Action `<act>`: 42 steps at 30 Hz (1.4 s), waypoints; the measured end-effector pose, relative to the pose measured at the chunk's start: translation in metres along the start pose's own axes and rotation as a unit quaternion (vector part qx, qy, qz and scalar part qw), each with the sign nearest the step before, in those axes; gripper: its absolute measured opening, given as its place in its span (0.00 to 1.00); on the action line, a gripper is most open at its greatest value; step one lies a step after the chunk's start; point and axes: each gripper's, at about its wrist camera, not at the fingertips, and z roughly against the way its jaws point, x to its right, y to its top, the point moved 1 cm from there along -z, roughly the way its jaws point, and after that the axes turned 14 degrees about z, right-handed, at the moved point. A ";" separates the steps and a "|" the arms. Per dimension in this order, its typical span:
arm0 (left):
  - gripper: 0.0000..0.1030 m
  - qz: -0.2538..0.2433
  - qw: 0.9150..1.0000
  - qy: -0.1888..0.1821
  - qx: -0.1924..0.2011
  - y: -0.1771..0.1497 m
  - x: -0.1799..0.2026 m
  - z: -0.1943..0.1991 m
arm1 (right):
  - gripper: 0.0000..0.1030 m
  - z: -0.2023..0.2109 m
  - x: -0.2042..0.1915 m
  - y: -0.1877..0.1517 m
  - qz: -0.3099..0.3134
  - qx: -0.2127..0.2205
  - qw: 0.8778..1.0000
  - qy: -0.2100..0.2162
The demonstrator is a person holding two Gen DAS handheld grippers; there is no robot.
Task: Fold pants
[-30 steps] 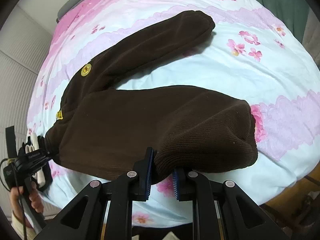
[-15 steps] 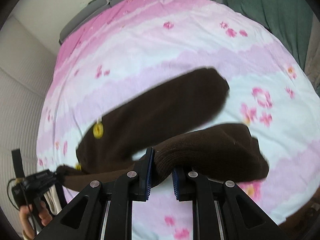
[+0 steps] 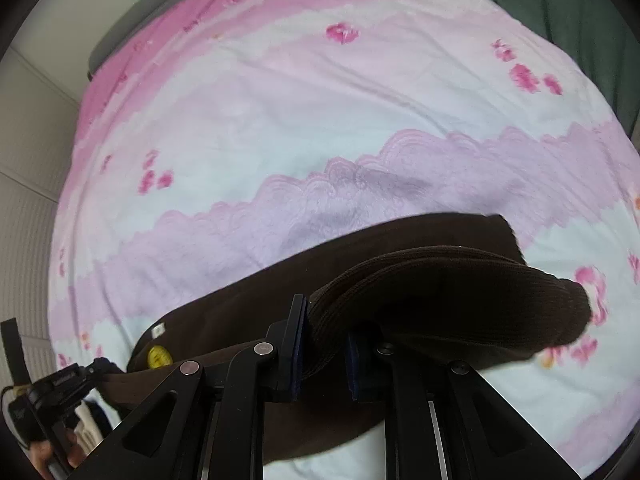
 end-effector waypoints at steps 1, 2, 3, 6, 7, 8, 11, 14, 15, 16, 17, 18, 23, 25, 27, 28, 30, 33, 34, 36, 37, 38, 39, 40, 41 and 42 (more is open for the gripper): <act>0.24 -0.004 1.000 0.000 -0.007 0.002 0.001 -0.003 | 0.17 -0.008 -0.001 0.005 0.004 -0.006 1.000 -0.002; 0.25 -0.006 1.000 0.000 -0.012 0.003 0.002 -0.004 | 0.17 -0.016 -0.001 0.008 0.007 -0.013 1.000 -0.004; 0.29 -0.009 1.000 -0.004 -0.022 0.006 0.002 -0.003 | 0.17 -0.022 0.000 0.010 0.009 -0.019 1.000 -0.005; 0.71 -0.013 1.000 -0.009 -0.015 0.013 -0.003 0.010 | 0.17 -0.039 0.002 0.013 0.015 -0.032 0.999 -0.017; 0.76 -0.015 1.000 -0.008 0.004 0.016 -0.007 0.020 | 0.17 -0.043 0.002 0.013 0.015 -0.036 0.999 -0.022; 0.76 -0.020 1.000 -0.003 0.016 0.018 -0.010 0.028 | 0.17 -0.046 0.002 0.013 0.015 -0.038 0.999 -0.027; 0.76 -0.085 0.995 -0.014 0.041 0.023 -0.005 0.047 | 0.18 -0.054 0.002 0.013 0.012 -0.043 0.999 -0.032; 0.76 -0.240 0.968 -0.041 0.060 0.009 0.029 0.060 | 0.24 -0.056 -0.005 0.013 0.024 -0.046 0.998 -0.043; 0.77 -0.303 0.950 -0.049 0.063 -0.001 0.043 0.063 | 0.35 -0.053 -0.007 0.012 0.031 -0.045 0.997 -0.045; 0.77 -0.385 0.919 -0.056 0.065 -0.018 0.060 0.062 | 0.42 -0.047 -0.010 0.010 0.038 -0.038 0.998 -0.042; 0.77 -0.426 0.901 -0.058 0.063 -0.029 0.068 0.061 | 0.55 -0.038 -0.011 0.008 0.044 -0.029 0.998 -0.040; 0.77 -0.484 0.871 -0.064 0.054 -0.046 0.081 0.056 | 0.61 -0.027 -0.012 0.005 0.050 -0.016 0.998 -0.044; 0.77 -0.594 0.801 -0.076 0.000 -0.089 0.119 0.019 | 0.72 0.034 0.001 -0.031 0.074 0.043 0.993 -0.081; 0.72 -0.597 0.799 -0.070 -0.020 -0.094 0.127 0.000 | 0.72 0.044 0.016 -0.043 0.067 0.041 0.991 -0.105; 0.65 -0.587 0.805 -0.068 -0.051 -0.095 0.130 -0.018 | 0.72 0.044 0.035 -0.060 0.045 0.027 0.992 -0.115; 0.54 -0.579 0.811 -0.065 -0.060 -0.092 0.130 -0.026 | 0.72 0.040 0.043 -0.066 0.031 0.015 0.993 -0.113; 0.32 -0.566 0.820 -0.056 -0.069 -0.085 0.129 -0.035 | 0.72 0.032 0.061 -0.079 0.001 -0.005 0.995 -0.104; 0.16 -0.543 0.833 -0.081 -0.069 -0.080 0.124 -0.025 | 0.72 0.021 0.078 -0.093 -0.040 -0.017 0.994 -0.096; 0.16 -0.540 0.834 -0.094 -0.062 -0.079 0.123 -0.017 | 0.72 0.017 0.079 -0.096 -0.050 -0.020 0.994 -0.095; 0.16 -0.535 0.835 -0.120 -0.048 -0.075 0.123 0.001 | 0.72 0.017 0.082 -0.097 -0.053 -0.014 0.995 -0.087; 0.16 -0.535 0.835 -0.122 -0.039 -0.072 0.127 0.007 | 0.72 0.018 0.082 -0.095 -0.049 -0.009 0.995 -0.088; 0.16 -0.536 0.835 -0.119 -0.036 -0.068 0.133 0.008 | 0.72 0.019 0.080 -0.094 -0.042 -0.002 0.995 -0.090; 0.16 -0.542 0.832 -0.114 -0.033 -0.065 0.138 0.006 | 0.72 0.021 0.079 -0.089 -0.029 0.009 0.995 -0.096; 0.16 -0.550 0.828 -0.101 -0.028 -0.063 0.146 0.000 | 0.72 0.021 0.077 -0.085 -0.022 0.016 0.995 -0.100; 0.16 -0.552 0.828 -0.093 -0.028 -0.065 0.150 -0.004 | 0.72 0.022 0.077 -0.079 -0.014 0.024 0.994 -0.105; 0.16 -0.549 0.831 -0.080 -0.037 -0.062 0.159 -0.016 | 0.72 0.022 0.078 -0.075 -0.011 0.028 0.994 -0.108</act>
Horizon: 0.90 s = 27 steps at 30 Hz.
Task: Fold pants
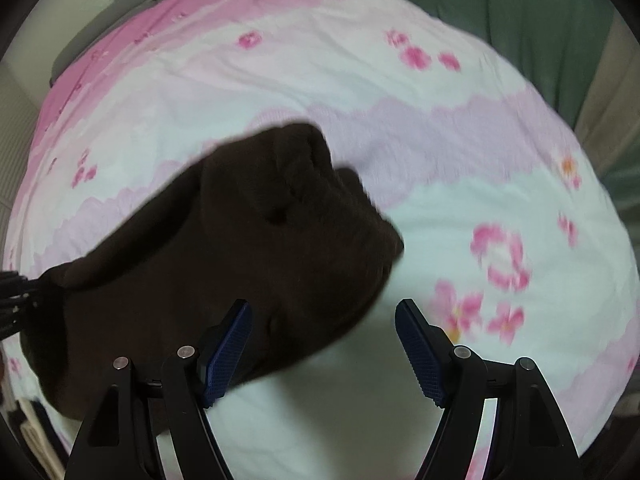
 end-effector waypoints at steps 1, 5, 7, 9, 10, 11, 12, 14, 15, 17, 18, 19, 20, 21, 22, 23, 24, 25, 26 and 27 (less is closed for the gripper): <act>0.16 0.006 1.000 0.004 -0.013 0.005 -0.003 -0.010 | 0.72 -0.002 0.003 0.006 0.000 -0.001 1.000 -0.005; 0.16 0.025 0.999 0.027 -0.027 0.015 -0.008 -0.035 | 0.71 -0.017 0.017 0.023 -0.023 -0.010 1.000 -0.007; 0.22 0.039 0.998 0.042 -0.030 0.015 -0.008 -0.040 | 0.69 -0.028 0.023 0.029 -0.024 -0.028 0.999 -0.011; 0.29 0.043 0.997 0.055 -0.016 0.012 -0.006 -0.032 | 0.69 -0.031 0.030 0.033 -0.031 -0.037 0.998 -0.029; 0.37 0.051 0.997 0.060 0.003 0.009 -0.006 -0.021 | 0.69 -0.026 0.032 0.033 -0.033 -0.033 0.998 -0.034; 0.45 0.059 0.996 0.066 0.026 0.006 -0.007 -0.008 | 0.69 -0.019 0.031 0.034 -0.033 -0.025 0.998 -0.038; 0.60 0.072 0.992 0.079 0.069 -0.001 -0.008 0.016 | 0.69 -0.009 0.028 0.034 -0.029 -0.010 0.999 -0.042; 0.72 0.090 0.982 0.096 0.133 -0.015 -0.011 0.053 | 0.69 0.011 0.019 0.030 -0.011 0.011 0.999 -0.050; 0.73 0.100 0.976 0.110 0.159 -0.026 -0.015 0.071 | 0.70 0.024 0.012 0.028 0.001 0.023 0.998 -0.051; 0.75 0.125 0.965 0.124 0.195 -0.059 -0.021 0.103 | 0.71 0.043 -0.001 0.023 0.019 0.041 0.998 -0.047; 0.76 0.139 0.962 0.124 0.199 -0.076 -0.024 0.111 | 0.72 0.052 -0.010 0.019 0.029 0.048 0.998 -0.033; 0.76 0.155 0.960 0.123 0.199 -0.094 -0.026 0.115 | 0.72 0.056 -0.018 0.016 0.040 0.049 0.998 -0.014; 0.76 0.173 0.957 0.121 0.196 -0.108 -0.030 0.117 | 0.72 0.059 -0.028 0.011 0.053 0.046 0.997 0.011; 0.76 0.194 0.955 0.120 0.188 -0.130 -0.038 0.119 | 0.72 0.060 -0.038 0.006 0.065 0.039 0.997 0.035; 0.76 0.222 0.952 0.120 0.174 -0.155 -0.044 0.115 | 0.72 0.059 -0.052 -0.001 0.082 0.028 0.994 0.060; 0.76 0.242 0.949 0.119 0.165 -0.171 -0.049 0.114 | 0.72 0.058 -0.066 -0.010 0.101 0.020 0.991 0.081; 0.76 0.258 0.946 0.118 0.158 -0.187 -0.052 0.107 | 0.72 0.056 -0.076 -0.018 0.114 0.013 0.989 0.092; 0.76 0.277 0.942 0.119 0.146 -0.205 -0.056 0.100 | 0.72 0.054 -0.087 -0.025 0.127 0.003 0.987 0.102; 0.76 0.289 0.940 0.122 0.137 -0.217 -0.058 0.096 | 0.72 0.051 -0.098 -0.035 0.141 -0.008 0.984 0.113; 0.76 0.300 0.937 0.122 0.131 -0.229 -0.058 0.089 | 0.72 0.046 -0.111 -0.046 0.155 -0.024 0.980 0.122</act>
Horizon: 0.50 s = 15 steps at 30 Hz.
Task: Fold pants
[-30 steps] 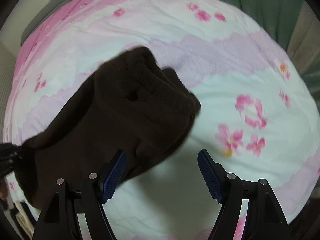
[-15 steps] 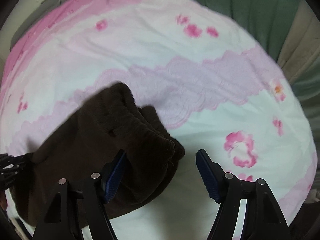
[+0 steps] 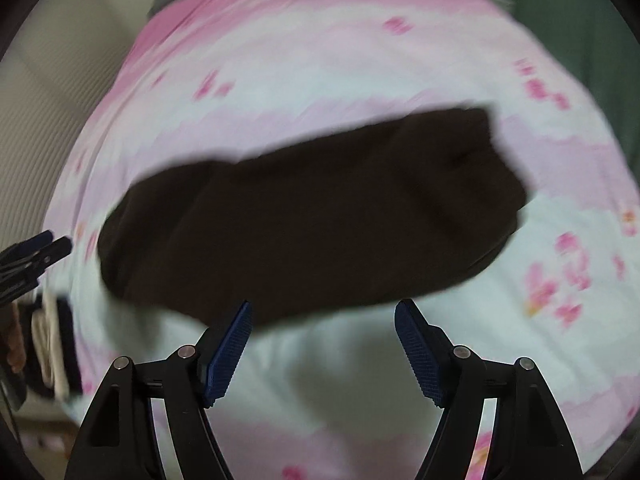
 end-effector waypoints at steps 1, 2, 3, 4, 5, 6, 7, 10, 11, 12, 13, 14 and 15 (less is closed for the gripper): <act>0.76 0.013 1.000 0.004 -0.005 -0.009 -0.006 -0.006 | 0.72 -0.009 -0.012 -0.005 0.014 -0.017 1.000 0.010; 0.76 0.029 0.999 0.008 -0.012 -0.017 -0.012 -0.011 | 0.72 -0.017 -0.021 -0.009 0.028 -0.031 0.999 0.021; 0.76 0.046 0.999 0.002 -0.018 -0.024 -0.016 -0.016 | 0.72 -0.026 -0.033 -0.013 0.044 -0.044 0.998 0.033; 0.76 0.063 0.998 -0.009 -0.023 -0.029 -0.019 -0.021 | 0.72 -0.033 -0.044 -0.016 0.055 -0.054 0.996 0.041; 0.76 0.077 0.997 -0.016 -0.028 -0.029 -0.014 -0.029 | 0.72 -0.038 -0.052 -0.018 0.064 -0.060 0.995 0.049; 0.76 0.098 0.994 -0.029 -0.033 -0.031 -0.017 -0.034 | 0.72 -0.046 -0.060 -0.019 0.078 -0.065 0.993 0.059; 0.76 0.128 0.990 -0.048 -0.042 -0.031 -0.021 -0.042 | 0.72 -0.052 -0.066 -0.021 0.088 -0.068 0.992 0.061; 0.76 0.219 0.968 -0.109 -0.060 -0.025 -0.030 -0.062 | 0.72 -0.067 -0.086 -0.020 0.123 -0.070 0.988 0.065; 0.76 0.242 0.961 -0.119 -0.065 -0.026 -0.035 -0.069 | 0.72 -0.071 -0.090 -0.018 0.129 -0.069 0.987 0.069; 0.76 0.272 0.950 -0.138 -0.074 -0.025 -0.039 -0.077 | 0.72 -0.074 -0.092 -0.016 0.135 -0.066 0.986 0.076; 0.76 0.306 0.933 -0.170 -0.085 -0.024 -0.044 -0.086 | 0.72 -0.076 -0.095 -0.013 0.136 -0.067 0.985 0.078; 0.76 0.320 0.926 -0.182 -0.090 -0.023 -0.046 -0.090 | 0.72 -0.079 -0.096 -0.013 0.137 -0.069 0.985 0.079; 0.76 0.333 0.918 -0.194 -0.094 -0.021 -0.047 -0.097 | 0.72 -0.081 -0.098 -0.012 0.138 -0.069 0.984 0.085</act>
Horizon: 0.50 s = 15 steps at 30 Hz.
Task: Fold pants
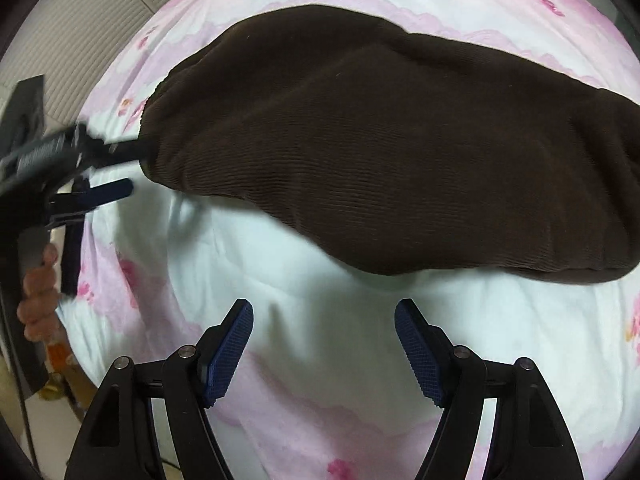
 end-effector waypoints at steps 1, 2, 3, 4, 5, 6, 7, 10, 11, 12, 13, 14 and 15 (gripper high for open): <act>0.76 0.011 1.000 -0.003 -0.003 0.003 -0.002 -0.007 | 0.72 0.000 0.001 0.001 0.003 0.000 1.000 0.004; 0.76 0.016 1.000 -0.002 -0.005 0.006 -0.002 -0.010 | 0.72 -0.003 0.000 0.002 0.007 -0.001 1.000 0.007; 0.73 0.022 1.000 -0.005 -0.007 0.008 -0.002 -0.013 | 0.72 -0.004 -0.001 0.003 0.009 0.000 1.000 0.008; 0.67 0.025 1.000 0.000 -0.010 0.010 -0.001 -0.015 | 0.72 -0.005 -0.002 0.005 0.012 0.000 1.000 0.009; 0.62 0.022 1.000 0.007 -0.014 0.012 0.002 -0.017 | 0.71 -0.006 -0.001 0.007 0.014 0.000 1.000 0.008; 0.51 0.017 1.000 0.011 -0.014 0.015 0.005 -0.015 | 0.71 -0.006 0.002 0.008 0.014 0.002 1.000 0.010; 0.41 0.007 1.000 0.018 -0.012 0.017 0.012 -0.009 | 0.71 -0.005 0.005 0.010 0.013 0.006 1.000 0.013; 0.32 -0.005 1.000 0.022 0.012 0.023 0.034 0.013 | 0.65 0.005 0.014 0.016 0.000 0.022 1.000 0.022; 0.28 -0.013 0.999 0.022 0.028 0.029 0.044 0.021 | 0.65 0.012 0.016 0.019 -0.006 0.031 0.999 0.023; 0.24 -0.024 0.998 0.028 0.044 0.036 0.054 0.026 | 0.65 0.023 0.018 0.023 -0.010 0.045 0.999 0.027; 0.24 -0.037 0.997 0.040 0.056 0.043 0.065 0.031 | 0.65 0.036 0.020 0.028 -0.013 0.069 0.997 0.033; 0.24 -0.052 0.996 0.040 0.066 0.049 0.076 0.035 | 0.65 0.046 0.022 0.032 -0.012 0.086 0.996 0.033; 0.23 -0.066 0.994 0.040 0.076 0.054 0.083 0.035 | 0.65 0.056 0.024 0.038 -0.009 0.103 0.994 0.030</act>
